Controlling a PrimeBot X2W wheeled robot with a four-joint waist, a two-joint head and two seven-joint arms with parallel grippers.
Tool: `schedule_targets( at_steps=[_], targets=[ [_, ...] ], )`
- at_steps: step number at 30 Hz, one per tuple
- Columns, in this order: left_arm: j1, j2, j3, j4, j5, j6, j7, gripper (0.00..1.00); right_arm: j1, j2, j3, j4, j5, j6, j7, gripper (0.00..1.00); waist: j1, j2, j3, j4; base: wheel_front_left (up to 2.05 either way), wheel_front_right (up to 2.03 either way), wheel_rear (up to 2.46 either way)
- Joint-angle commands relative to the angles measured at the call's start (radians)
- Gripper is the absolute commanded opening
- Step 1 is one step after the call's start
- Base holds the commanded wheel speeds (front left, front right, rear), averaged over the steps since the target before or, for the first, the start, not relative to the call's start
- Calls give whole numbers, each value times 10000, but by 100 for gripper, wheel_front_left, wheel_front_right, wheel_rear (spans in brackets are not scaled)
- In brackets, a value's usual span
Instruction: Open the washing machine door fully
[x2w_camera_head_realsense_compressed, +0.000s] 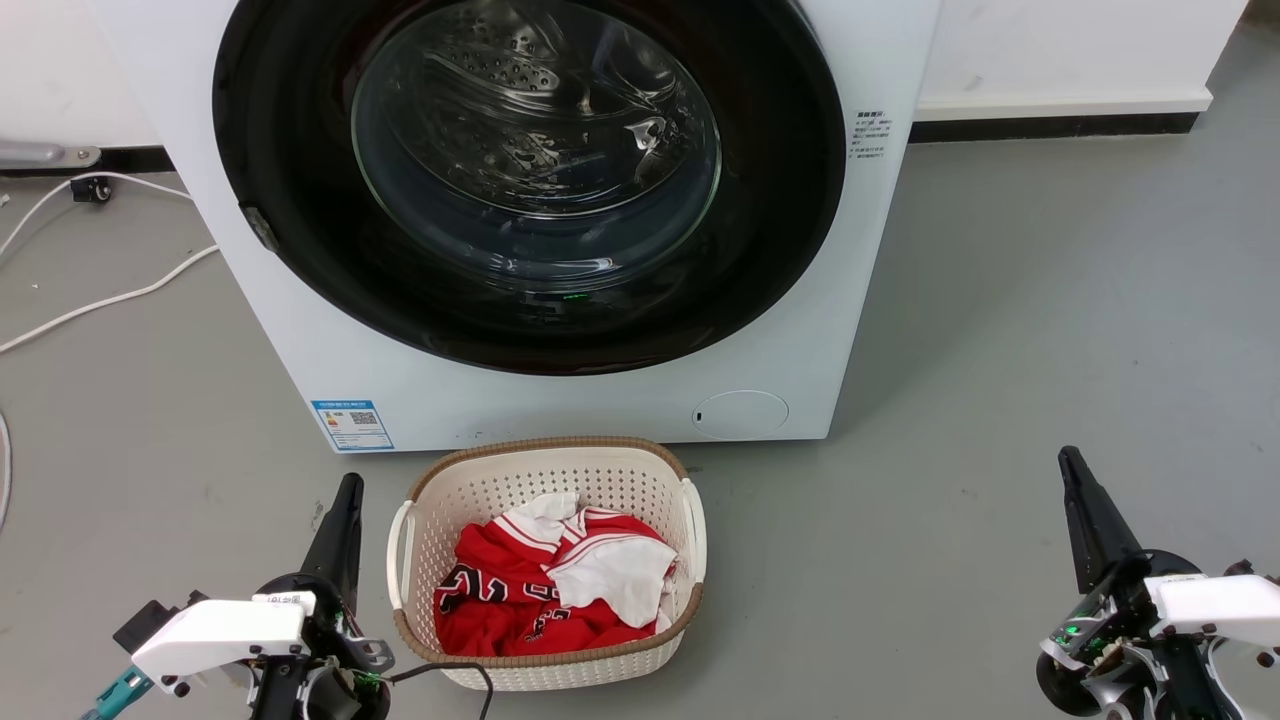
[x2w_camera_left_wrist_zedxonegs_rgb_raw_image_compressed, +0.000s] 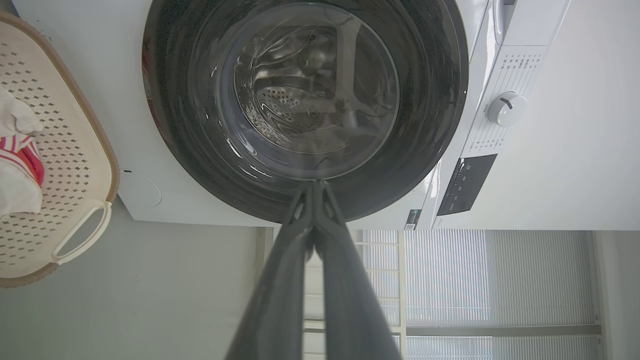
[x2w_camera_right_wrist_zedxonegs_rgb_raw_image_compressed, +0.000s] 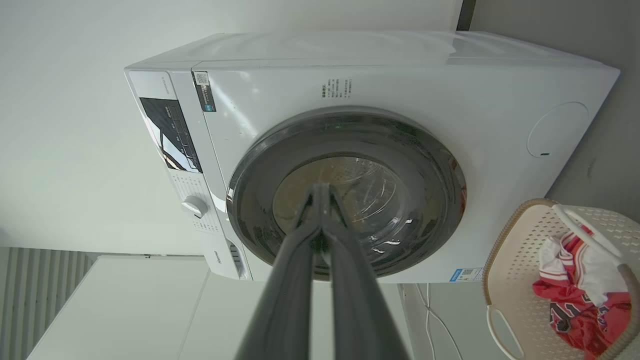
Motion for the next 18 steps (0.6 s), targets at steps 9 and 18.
schedule_targets(
  at_steps=[9,18],
  targets=[
    [-66,-20,35,6,18,-24,41,0,-113,44,-28,16,-77,-3,30,0,0,-1,0,0,0,0,0],
    [-66,-22,36,6,19,-24,44,0,-115,54,-42,15,-72,-3,46,0,0,-1,0,0,0,0,0]
  ],
)
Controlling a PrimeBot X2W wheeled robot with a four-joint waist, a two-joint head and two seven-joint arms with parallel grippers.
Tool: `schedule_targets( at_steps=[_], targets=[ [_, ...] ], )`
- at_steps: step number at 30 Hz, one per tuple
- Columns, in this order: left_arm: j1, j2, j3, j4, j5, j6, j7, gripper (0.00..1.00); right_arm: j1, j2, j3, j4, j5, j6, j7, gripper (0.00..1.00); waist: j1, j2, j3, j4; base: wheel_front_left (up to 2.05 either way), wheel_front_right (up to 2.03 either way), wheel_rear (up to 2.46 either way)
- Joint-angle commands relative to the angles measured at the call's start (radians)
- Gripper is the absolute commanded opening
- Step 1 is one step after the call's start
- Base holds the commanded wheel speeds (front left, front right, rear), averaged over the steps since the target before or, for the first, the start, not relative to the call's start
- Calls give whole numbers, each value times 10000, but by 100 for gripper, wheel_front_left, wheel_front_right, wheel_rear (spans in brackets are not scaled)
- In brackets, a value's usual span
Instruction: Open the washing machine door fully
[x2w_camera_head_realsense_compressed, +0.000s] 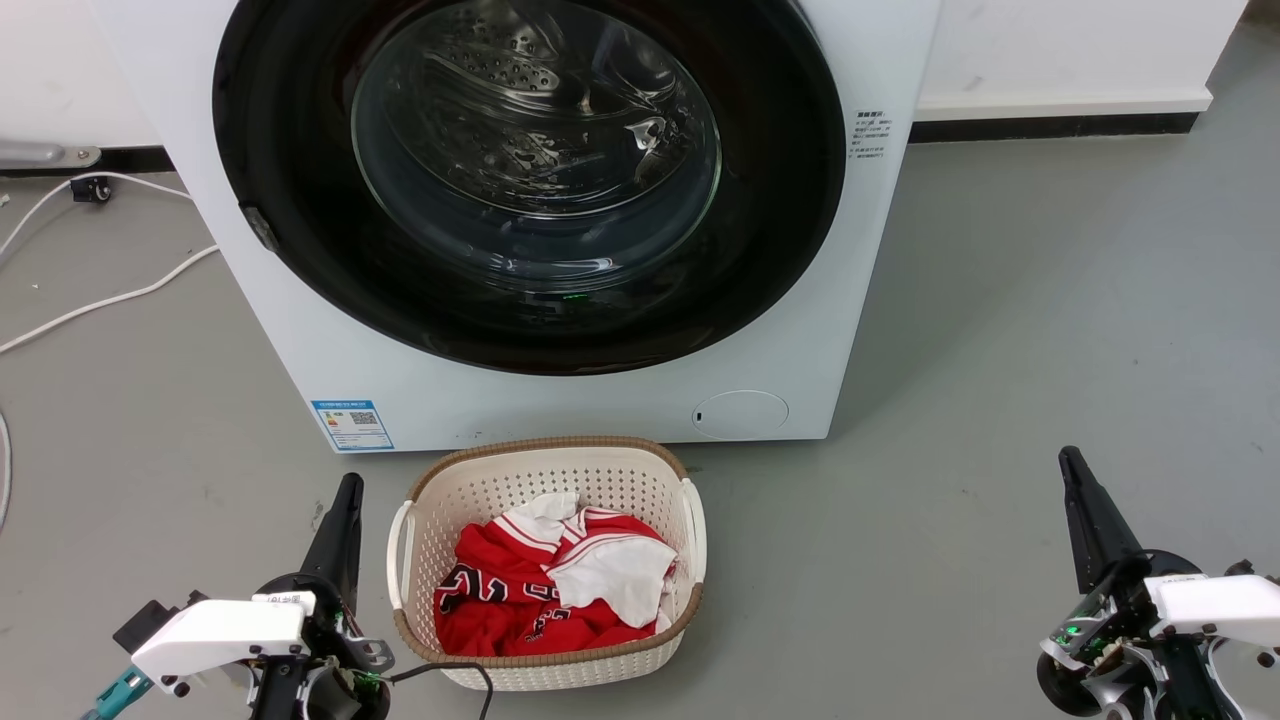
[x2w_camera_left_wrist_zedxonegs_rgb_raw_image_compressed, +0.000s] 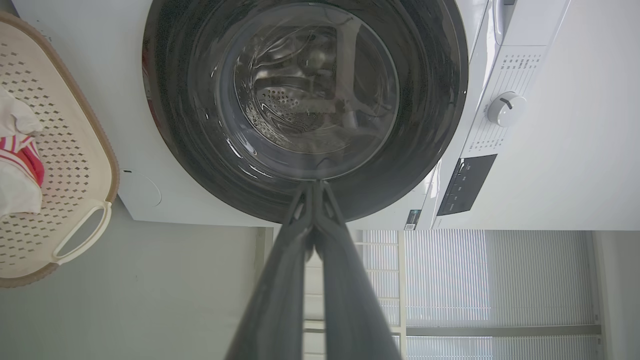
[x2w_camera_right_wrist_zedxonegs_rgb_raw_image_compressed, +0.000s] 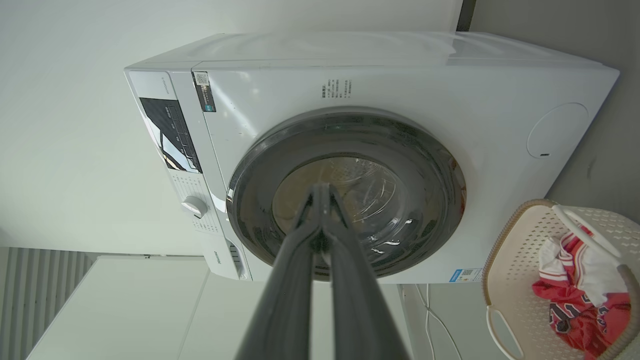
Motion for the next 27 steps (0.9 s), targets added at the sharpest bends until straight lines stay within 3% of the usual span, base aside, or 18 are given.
schedule_targets(
  at_steps=[1,27],
  targets=[
    [-66,-20,31,6,18,-24,43,0,-115,38,-18,13,-42,-3,38,0,0,0,0,0,0,0,0],
    [-66,-23,36,6,19,-24,39,0,-118,60,-49,16,-66,-3,50,0,0,0,0,0,0,0,0]
  ],
)
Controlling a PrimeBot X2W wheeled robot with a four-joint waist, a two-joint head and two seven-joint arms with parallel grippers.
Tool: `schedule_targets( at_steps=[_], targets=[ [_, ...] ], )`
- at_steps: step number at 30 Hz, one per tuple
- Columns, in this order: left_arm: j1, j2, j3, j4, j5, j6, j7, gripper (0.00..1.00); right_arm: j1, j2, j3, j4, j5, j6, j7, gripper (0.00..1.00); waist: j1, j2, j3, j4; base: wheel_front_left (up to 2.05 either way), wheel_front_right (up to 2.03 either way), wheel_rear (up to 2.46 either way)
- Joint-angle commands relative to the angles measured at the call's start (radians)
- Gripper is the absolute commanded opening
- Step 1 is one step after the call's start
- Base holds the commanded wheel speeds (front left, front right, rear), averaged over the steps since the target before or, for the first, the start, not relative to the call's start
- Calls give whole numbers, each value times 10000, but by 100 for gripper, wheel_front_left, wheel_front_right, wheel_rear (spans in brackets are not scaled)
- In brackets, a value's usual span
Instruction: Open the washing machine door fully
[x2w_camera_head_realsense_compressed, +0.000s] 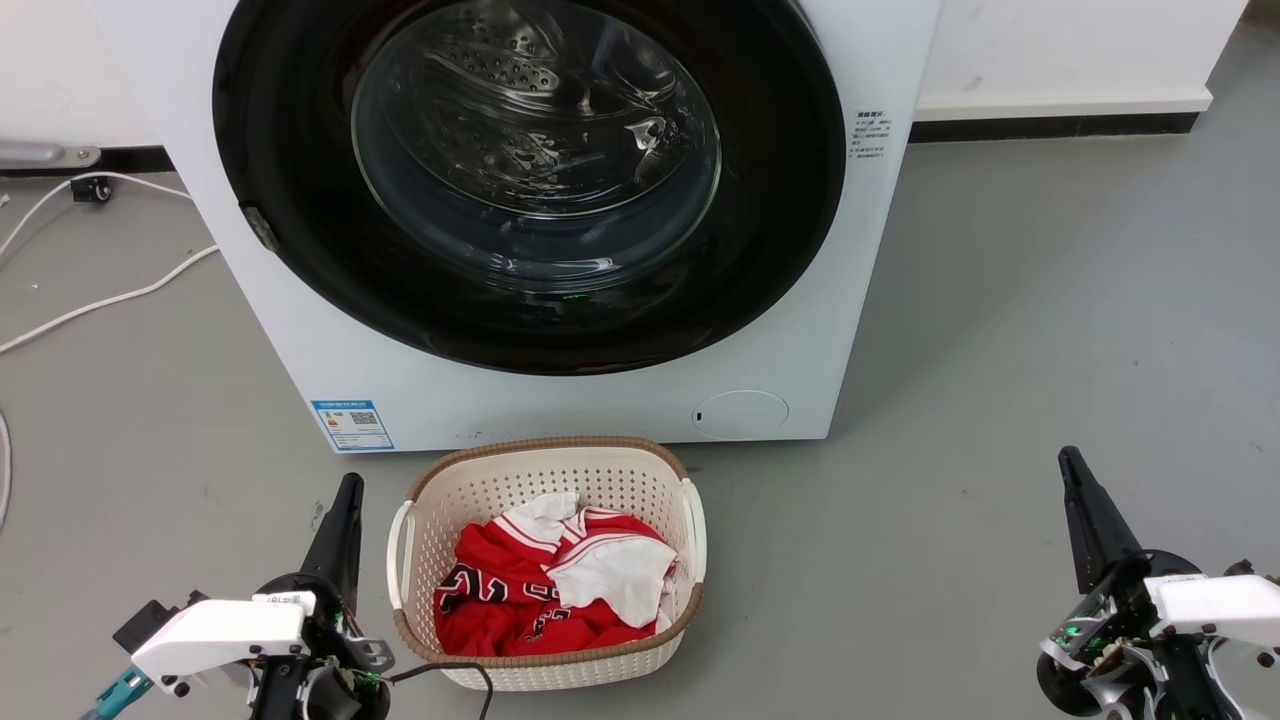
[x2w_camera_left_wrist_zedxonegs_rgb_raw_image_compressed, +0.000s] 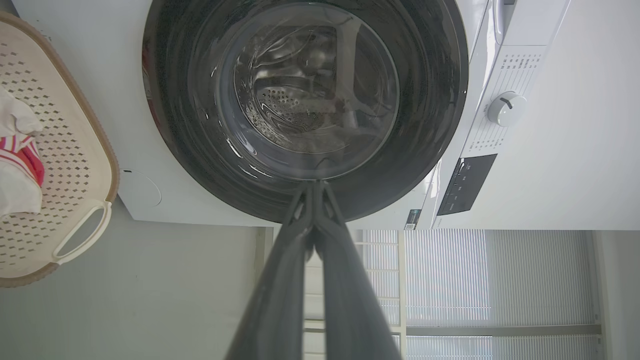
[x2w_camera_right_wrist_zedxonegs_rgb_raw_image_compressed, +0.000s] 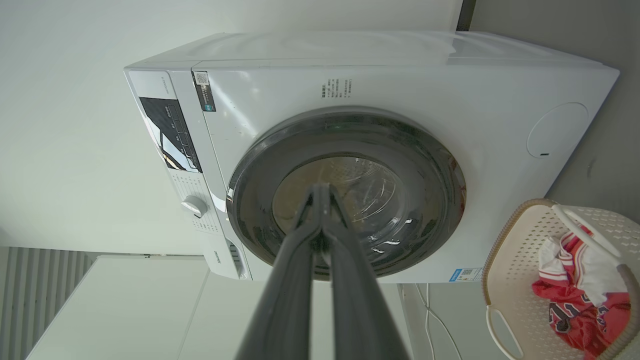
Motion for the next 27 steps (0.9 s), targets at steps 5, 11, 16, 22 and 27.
schedule_targets(
  at_steps=[5,11,16,22,27],
  targets=[
    [142,-17,-34,173,0,4,-17,100,149,17,21,172,-10,0,-14,100,0,0,0,-1,0,0,0],
    [332,-32,-120,79,241,3,-278,100,394,34,0,123,-322,-2,-259,100,0,0,5,-3,0,0,0],
    [374,-30,-145,-208,1228,98,-527,100,474,36,-68,-193,-1235,-2,-506,100,0,0,17,-5,0,0,0],
    [432,-27,-305,-650,2450,440,-805,100,608,38,65,-809,-2819,-2,-784,100,0,0,34,-8,0,0,0],
    [501,-25,-506,-947,3489,734,-1025,100,733,39,275,-1224,-4239,-2,-1001,100,0,0,47,-5,0,0,0]
  ],
)
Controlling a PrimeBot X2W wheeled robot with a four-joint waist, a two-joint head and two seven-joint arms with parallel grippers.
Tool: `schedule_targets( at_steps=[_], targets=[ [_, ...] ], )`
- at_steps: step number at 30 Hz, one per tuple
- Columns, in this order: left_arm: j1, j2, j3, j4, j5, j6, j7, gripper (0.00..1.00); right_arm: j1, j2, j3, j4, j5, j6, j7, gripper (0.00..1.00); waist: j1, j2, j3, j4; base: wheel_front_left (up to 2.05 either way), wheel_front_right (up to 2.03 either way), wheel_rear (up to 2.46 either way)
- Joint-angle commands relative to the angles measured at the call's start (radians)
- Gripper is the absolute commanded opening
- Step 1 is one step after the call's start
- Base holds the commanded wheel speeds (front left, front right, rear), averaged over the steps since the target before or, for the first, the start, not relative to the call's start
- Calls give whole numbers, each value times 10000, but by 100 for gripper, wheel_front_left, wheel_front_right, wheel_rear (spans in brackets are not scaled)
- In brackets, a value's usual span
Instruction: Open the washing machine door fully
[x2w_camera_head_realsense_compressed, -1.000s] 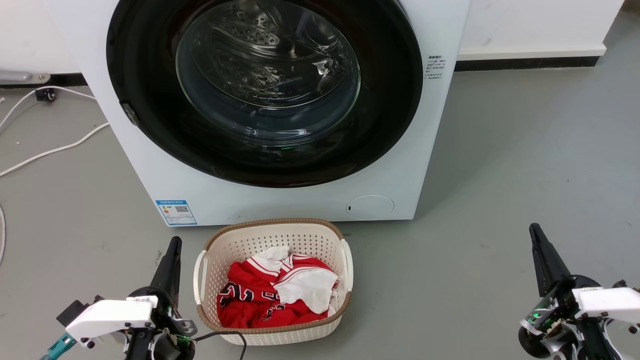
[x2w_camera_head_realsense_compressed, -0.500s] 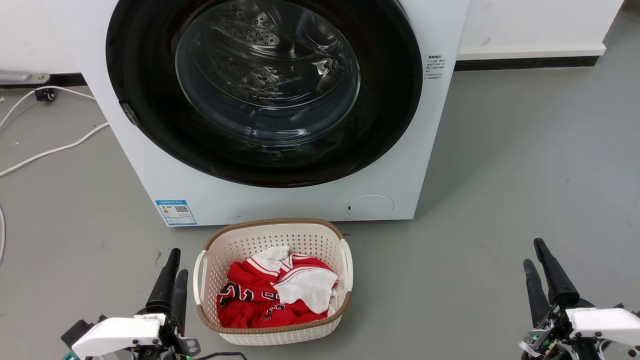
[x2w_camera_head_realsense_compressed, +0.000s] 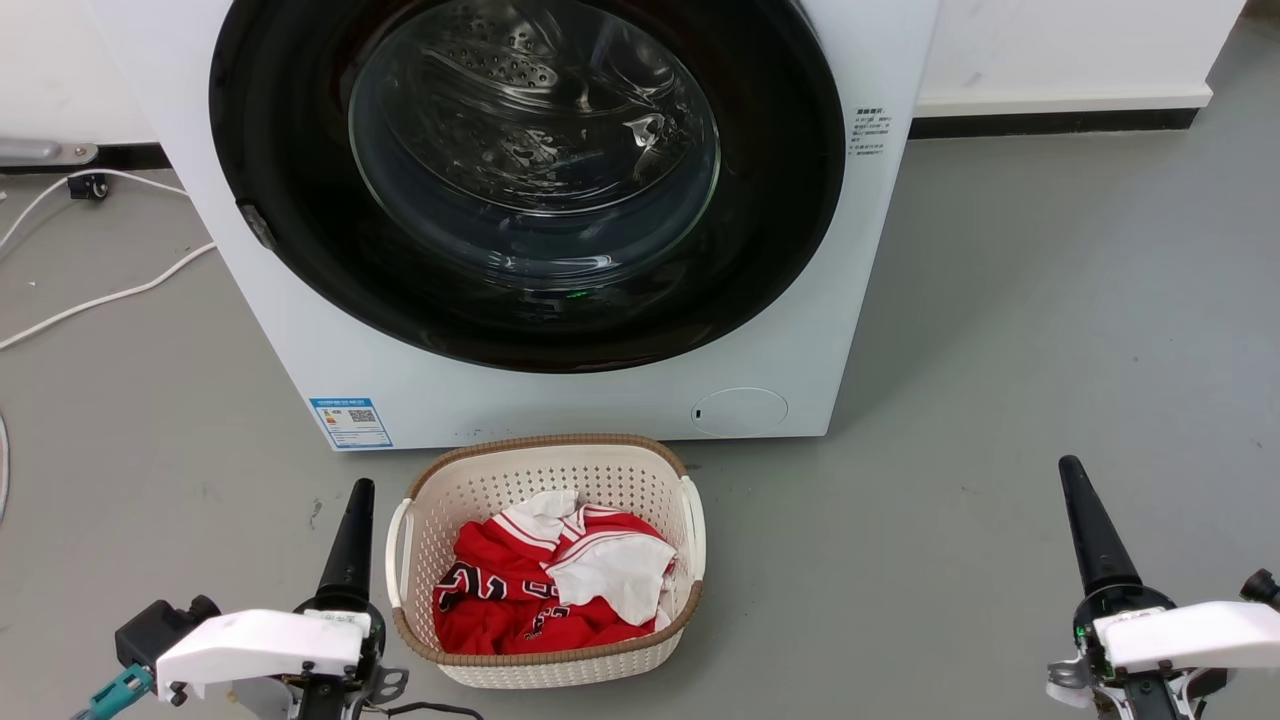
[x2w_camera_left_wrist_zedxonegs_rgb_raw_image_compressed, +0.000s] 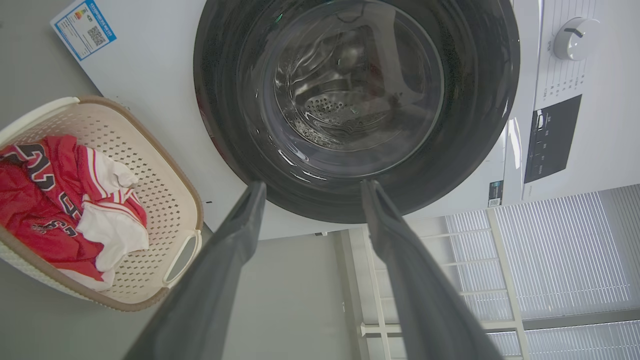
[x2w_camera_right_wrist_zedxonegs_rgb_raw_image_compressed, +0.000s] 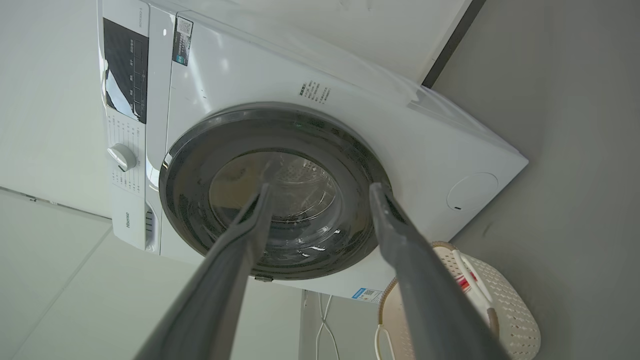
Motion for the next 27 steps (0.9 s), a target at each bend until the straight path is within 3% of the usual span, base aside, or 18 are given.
schedule_targets(
  at_steps=[1,12,27],
  targets=[
    [-78,29,-86,-311,476,104,-119,100,-67,-26,86,-357,-636,0,-119,100,0,0,5,3,0,0,0],
    [56,33,-472,-725,2526,559,-554,100,210,-22,434,-872,-3240,0,-555,100,0,0,33,12,0,0,0],
    [241,37,-875,-1152,4820,949,-1075,100,521,-17,623,-1479,-5673,0,-1073,100,0,0,48,39,0,0,0]
  ],
)
